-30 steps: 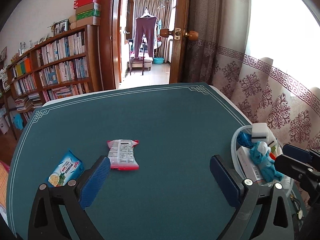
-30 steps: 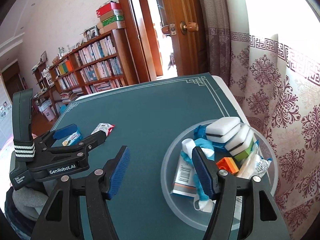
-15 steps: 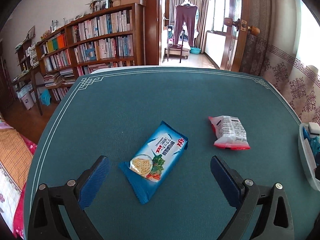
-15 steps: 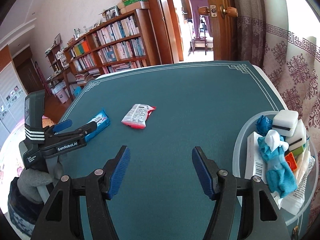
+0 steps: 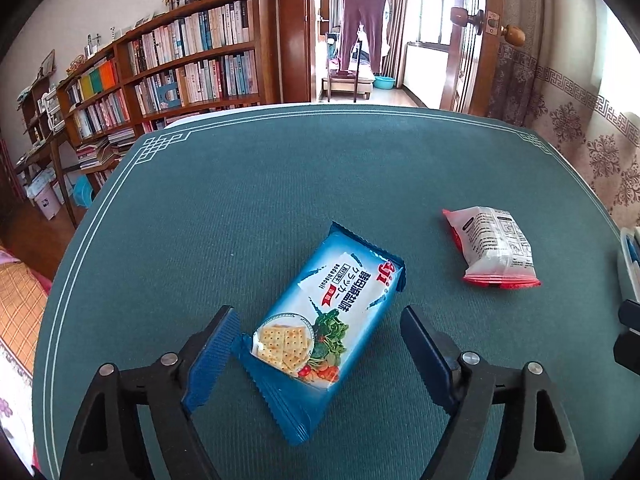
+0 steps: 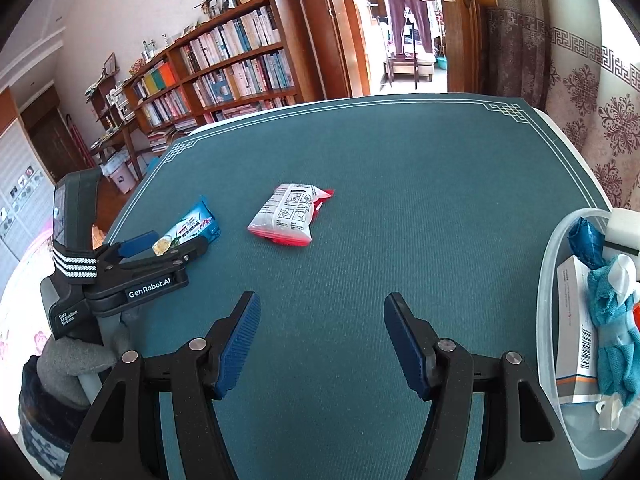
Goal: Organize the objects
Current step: 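Move the left gripper to the blue cracker packet and grasp it, then lift the cracker packet with the left gripper while the right gripper grasps the snack bag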
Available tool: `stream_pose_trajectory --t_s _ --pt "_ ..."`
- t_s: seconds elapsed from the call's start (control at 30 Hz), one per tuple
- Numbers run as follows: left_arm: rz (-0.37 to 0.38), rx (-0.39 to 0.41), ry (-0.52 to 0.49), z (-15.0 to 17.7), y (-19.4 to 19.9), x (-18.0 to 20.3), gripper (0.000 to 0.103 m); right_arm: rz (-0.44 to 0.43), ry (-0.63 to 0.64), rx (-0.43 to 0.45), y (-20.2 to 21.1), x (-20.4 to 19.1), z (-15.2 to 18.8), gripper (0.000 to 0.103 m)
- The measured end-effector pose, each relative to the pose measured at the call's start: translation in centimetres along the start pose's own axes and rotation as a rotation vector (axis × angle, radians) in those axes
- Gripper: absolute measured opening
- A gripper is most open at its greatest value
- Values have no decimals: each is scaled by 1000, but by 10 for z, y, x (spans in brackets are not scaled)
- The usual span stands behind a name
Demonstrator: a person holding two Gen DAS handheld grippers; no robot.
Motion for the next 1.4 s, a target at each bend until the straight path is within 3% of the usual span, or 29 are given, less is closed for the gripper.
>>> stream_pose_trajectory --t_s 0.2,0.53,0.87,1.03,1.1,1.13,1.4 --pt "29 3 -17 1 1 1 66 -4 -4 -6 -18 -2 -9 66" --pt "38 24 -25 2 4 1 58 -6 -24 0 -48 -5 -34 66" --pt "61 21 -1 1 3 -3 61 22 -10 -18 -94 -12 -71 66" --pt "68 32 4 1 6 -3 77 58 5 -52 -111 -12 -73 66" --pt "71 29 8 1 5 -3 77 63 8 -62 -113 -10 -70 61" --pt "74 27 12 1 4 -4 77 59 13 -69 -115 -9 -69 51" --pt "77 -2 25 -1 -2 -5 77 34 44 -43 -87 -12 -50 47"
Point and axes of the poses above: each gripper's, at about its wrist camera, not at the fingertips, and y roughly against the way its jaws point, x to its right, z to its underside, the point moved 2 cm from there along -y, roughly the way its jaws point, and after that the axes turned 13 degrees about -z, right-handed, at the moved point
